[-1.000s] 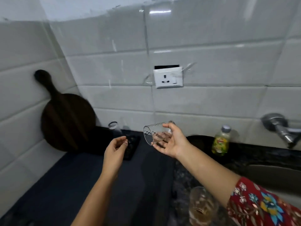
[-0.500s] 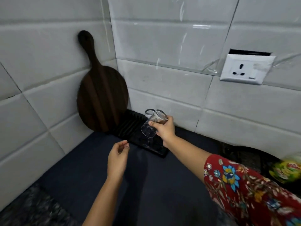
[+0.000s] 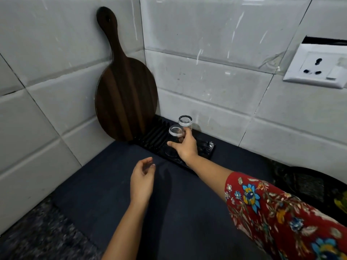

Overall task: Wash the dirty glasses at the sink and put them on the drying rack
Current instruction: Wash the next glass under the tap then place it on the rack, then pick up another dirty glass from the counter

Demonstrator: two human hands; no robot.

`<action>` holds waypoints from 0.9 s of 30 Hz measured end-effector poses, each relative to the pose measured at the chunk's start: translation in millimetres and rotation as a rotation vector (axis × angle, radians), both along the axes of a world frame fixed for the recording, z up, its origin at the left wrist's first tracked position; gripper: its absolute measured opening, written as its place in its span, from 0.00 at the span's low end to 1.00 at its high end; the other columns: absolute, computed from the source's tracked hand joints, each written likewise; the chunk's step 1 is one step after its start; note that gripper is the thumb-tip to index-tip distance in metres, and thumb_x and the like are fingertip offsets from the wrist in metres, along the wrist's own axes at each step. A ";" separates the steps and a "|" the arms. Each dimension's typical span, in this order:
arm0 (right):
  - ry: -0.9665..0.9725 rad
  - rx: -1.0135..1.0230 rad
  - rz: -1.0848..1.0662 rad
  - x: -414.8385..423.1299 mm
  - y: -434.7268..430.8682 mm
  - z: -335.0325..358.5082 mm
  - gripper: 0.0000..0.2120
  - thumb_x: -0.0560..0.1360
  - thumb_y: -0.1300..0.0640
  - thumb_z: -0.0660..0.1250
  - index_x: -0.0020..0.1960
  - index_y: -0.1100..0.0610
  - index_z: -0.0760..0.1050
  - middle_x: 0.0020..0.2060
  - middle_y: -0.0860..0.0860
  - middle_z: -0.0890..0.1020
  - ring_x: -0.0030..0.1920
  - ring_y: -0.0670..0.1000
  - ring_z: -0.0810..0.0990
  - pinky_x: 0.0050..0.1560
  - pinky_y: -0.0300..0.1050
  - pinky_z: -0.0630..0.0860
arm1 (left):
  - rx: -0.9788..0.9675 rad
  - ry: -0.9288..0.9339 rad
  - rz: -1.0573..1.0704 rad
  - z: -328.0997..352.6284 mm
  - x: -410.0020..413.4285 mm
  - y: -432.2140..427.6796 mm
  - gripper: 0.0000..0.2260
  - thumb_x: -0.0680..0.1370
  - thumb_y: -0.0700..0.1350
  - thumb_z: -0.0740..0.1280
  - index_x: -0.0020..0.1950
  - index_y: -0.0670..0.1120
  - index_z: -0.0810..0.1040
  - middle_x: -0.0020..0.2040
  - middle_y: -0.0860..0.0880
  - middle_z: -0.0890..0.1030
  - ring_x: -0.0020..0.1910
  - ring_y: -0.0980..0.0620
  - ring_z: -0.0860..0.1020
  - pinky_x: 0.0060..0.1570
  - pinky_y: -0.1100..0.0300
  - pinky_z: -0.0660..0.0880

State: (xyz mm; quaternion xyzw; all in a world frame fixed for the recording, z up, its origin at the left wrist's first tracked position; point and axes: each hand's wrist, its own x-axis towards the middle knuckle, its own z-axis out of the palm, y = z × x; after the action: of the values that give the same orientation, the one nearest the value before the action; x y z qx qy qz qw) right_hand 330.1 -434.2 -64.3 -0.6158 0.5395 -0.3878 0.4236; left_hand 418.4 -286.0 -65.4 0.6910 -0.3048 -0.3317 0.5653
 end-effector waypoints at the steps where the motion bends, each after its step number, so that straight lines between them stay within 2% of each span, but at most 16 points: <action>1: 0.022 -0.010 0.005 0.9 -0.2 -0.1 0.32 0.64 0.60 0.79 0.64 0.55 0.68 0.58 0.52 0.79 0.58 0.53 0.78 0.61 0.51 0.74 | 0.005 0.001 -0.001 -0.9 0.9 -0.6 0.12 0.80 0.42 0.63 0.63 0.48 0.75 0.58 0.54 0.77 0.55 0.59 0.75 0.55 0.64 0.69; 8: 0.098 -0.036 0.055 4.3 3.7 1.3 0.31 0.66 0.61 0.76 0.65 0.56 0.68 0.59 0.53 0.78 0.61 0.53 0.76 0.62 0.45 0.72 | 0.029 -0.014 -0.012 -2.7 2.8 -2.9 0.13 0.80 0.42 0.63 0.64 0.49 0.75 0.59 0.54 0.77 0.55 0.58 0.75 0.57 0.63 0.70; 12: 0.101 0.068 0.062 -6.6 11.8 12.8 0.35 0.67 0.59 0.76 0.69 0.58 0.64 0.65 0.53 0.75 0.65 0.53 0.73 0.65 0.45 0.70 | 0.003 -0.004 -0.027 4.9 -7.9 -1.0 0.12 0.80 0.41 0.63 0.63 0.48 0.75 0.58 0.53 0.77 0.55 0.59 0.75 0.57 0.63 0.70; 14: -0.023 0.178 -0.002 -20.5 22.2 29.8 0.33 0.67 0.59 0.76 0.69 0.58 0.66 0.63 0.53 0.75 0.61 0.52 0.74 0.60 0.45 0.73 | -0.032 0.004 -0.027 11.2 -17.4 3.0 0.11 0.80 0.40 0.63 0.62 0.48 0.75 0.58 0.52 0.78 0.52 0.64 0.75 0.55 0.64 0.69; 16: -0.171 0.302 -0.035 -45.6 38.1 57.4 0.20 0.71 0.60 0.72 0.61 0.57 0.72 0.53 0.52 0.78 0.50 0.49 0.77 0.45 0.40 0.74 | -0.075 0.016 -0.040 23.2 -33.5 8.0 0.10 0.80 0.39 0.63 0.60 0.48 0.76 0.57 0.51 0.79 0.52 0.65 0.75 0.54 0.66 0.70; 18: -0.295 0.426 0.026 -80.9 58.3 90.4 0.07 0.74 0.60 0.67 0.51 0.53 0.76 0.46 0.49 0.80 0.43 0.46 0.76 0.40 0.38 0.71 | -0.139 0.047 -0.052 38.5 -56.2 13.1 0.09 0.80 0.38 0.63 0.58 0.48 0.76 0.56 0.50 0.80 0.54 0.61 0.77 0.55 0.65 0.71; 21: -0.414 0.468 0.098 -141.4 87.0 129.0 0.06 0.76 0.60 0.63 0.46 0.51 0.76 0.41 0.46 0.81 0.42 0.46 0.79 0.43 0.39 0.73 | -0.201 0.057 -0.133 66.8 -99.7 23.1 0.09 0.80 0.39 0.63 0.57 0.49 0.77 0.55 0.53 0.81 0.55 0.59 0.78 0.54 0.61 0.72; 27: -0.547 0.458 0.049 -267.3 150.4 158.8 0.08 0.78 0.58 0.60 0.46 0.51 0.78 0.39 0.45 0.83 0.40 0.46 0.82 0.42 0.39 0.75 | -0.263 0.123 -0.343 104.2 -210.7 56.5 0.10 0.80 0.39 0.62 0.58 0.51 0.77 0.56 0.52 0.82 0.55 0.57 0.79 0.48 0.69 0.72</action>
State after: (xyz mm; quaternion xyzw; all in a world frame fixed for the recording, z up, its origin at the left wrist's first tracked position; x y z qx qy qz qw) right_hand 62.8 -283.8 94.5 -0.3909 0.4641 -0.3972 0.6885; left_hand 207.7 -229.5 38.8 0.5277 -0.4233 -0.4219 0.6037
